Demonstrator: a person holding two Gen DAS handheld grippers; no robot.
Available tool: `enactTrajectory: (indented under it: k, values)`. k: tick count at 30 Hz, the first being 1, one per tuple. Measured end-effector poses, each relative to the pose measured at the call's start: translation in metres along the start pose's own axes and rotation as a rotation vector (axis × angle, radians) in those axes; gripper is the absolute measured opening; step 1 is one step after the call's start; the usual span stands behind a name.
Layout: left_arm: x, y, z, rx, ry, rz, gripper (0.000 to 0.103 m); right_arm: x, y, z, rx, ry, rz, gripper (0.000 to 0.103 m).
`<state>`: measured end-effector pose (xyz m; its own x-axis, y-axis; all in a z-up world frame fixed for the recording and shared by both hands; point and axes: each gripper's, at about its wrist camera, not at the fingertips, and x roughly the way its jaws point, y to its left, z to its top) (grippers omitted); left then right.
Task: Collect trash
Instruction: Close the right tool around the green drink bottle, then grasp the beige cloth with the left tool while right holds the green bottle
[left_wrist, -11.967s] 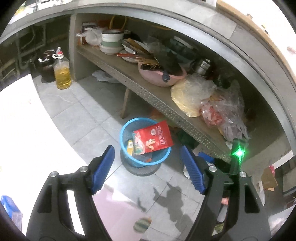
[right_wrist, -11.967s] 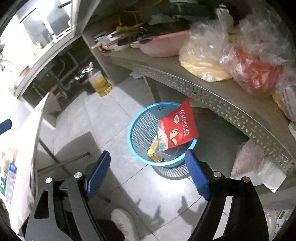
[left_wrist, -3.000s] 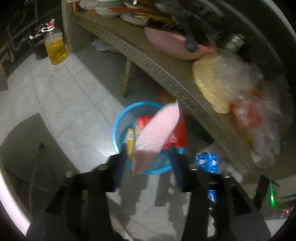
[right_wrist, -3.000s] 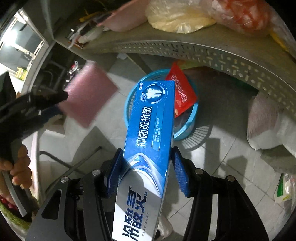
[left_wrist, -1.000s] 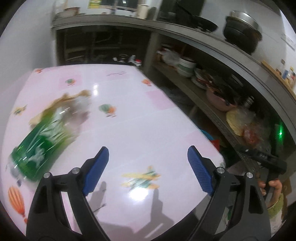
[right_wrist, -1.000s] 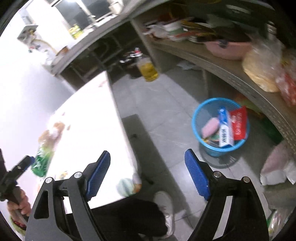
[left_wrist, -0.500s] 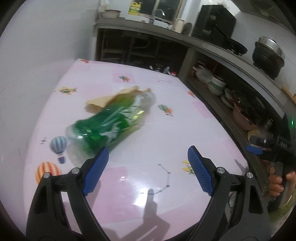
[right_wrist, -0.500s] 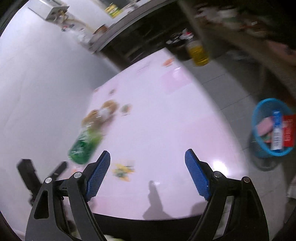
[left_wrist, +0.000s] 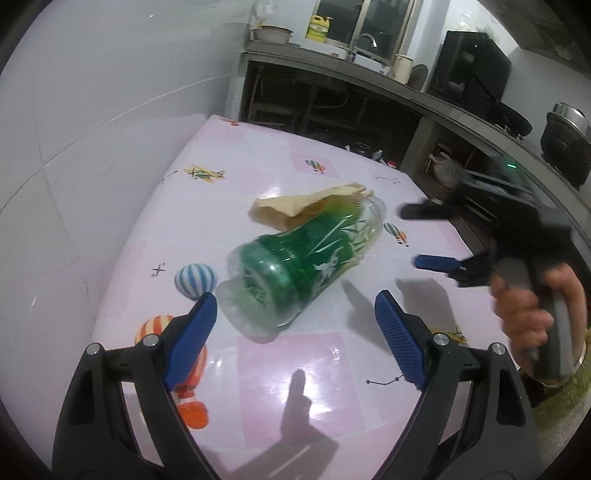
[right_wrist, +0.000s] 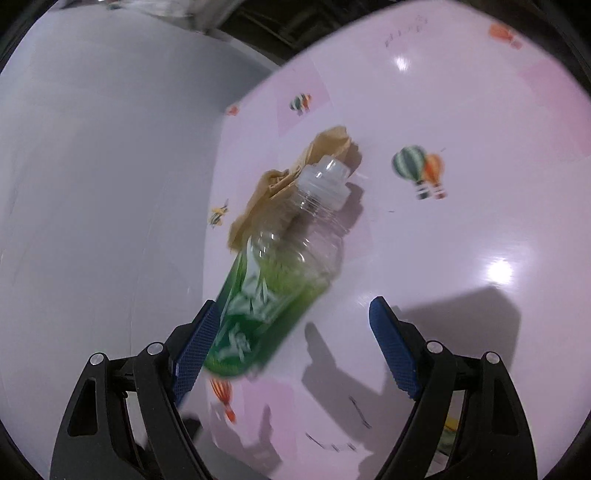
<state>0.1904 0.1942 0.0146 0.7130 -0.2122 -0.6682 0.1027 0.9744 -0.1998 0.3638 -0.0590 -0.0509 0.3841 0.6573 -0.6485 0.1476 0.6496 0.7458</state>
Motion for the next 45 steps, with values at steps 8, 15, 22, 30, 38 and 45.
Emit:
enactTrajectory:
  k: [8,15,22,30,38,45]
  values:
    - [0.001,0.016,0.000,-0.036,-0.003,0.002,0.083,0.051,0.009,0.014,0.104,0.024,-0.043,0.081]
    - [0.001,0.020,-0.002,-0.054,0.000,0.001,0.083,0.056,0.013,0.012,0.093,0.004,-0.025,0.075]
    - [-0.003,0.024,0.002,-0.071,-0.020,-0.015,0.083,0.028,-0.005,0.003,-0.022,0.083,-0.032,0.072]
    - [0.023,0.007,0.024,-0.053,-0.007,-0.086,0.083,-0.039,-0.045,-0.019,-0.124,0.109,-0.129,0.072]
    - [0.121,-0.036,0.075,0.085,0.119,-0.096,0.083,-0.080,-0.071,-0.034,-0.196,0.039,-0.216,0.072]
    - [0.187,-0.068,0.063,0.324,0.249,0.096,0.063,-0.079,-0.075,-0.033,-0.195,0.011,-0.172,0.072]
